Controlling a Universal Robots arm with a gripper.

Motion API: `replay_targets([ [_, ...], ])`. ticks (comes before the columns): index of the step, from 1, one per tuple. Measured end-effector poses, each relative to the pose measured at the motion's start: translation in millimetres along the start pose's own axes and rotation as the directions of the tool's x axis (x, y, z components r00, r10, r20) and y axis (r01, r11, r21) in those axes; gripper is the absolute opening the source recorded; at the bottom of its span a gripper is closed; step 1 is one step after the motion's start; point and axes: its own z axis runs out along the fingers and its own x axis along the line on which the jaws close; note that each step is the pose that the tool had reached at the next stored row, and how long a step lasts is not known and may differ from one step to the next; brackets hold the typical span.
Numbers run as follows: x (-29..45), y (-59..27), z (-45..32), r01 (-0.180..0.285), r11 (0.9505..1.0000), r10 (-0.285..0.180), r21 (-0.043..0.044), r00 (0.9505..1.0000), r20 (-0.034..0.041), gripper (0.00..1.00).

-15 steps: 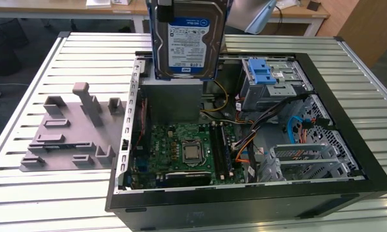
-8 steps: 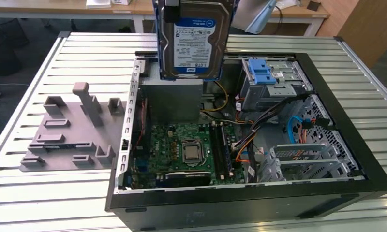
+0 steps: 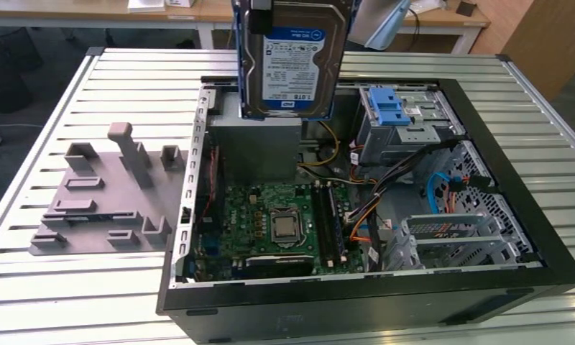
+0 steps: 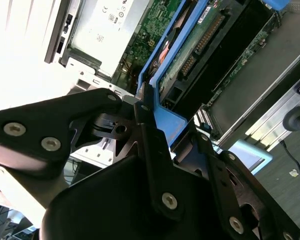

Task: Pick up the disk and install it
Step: 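Insert the disk into the insertion slot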

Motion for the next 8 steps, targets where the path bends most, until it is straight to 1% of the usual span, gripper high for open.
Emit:
replay_targets([
  [4,0.8,-0.5,0.1,0.0,1.0,0.0,0.0,1.0,0.0001,0.36],
  [8,3.6,-0.6,0.4,0.0,1.0,0.0,0.0,1.0,-0.0001,0.36],
])
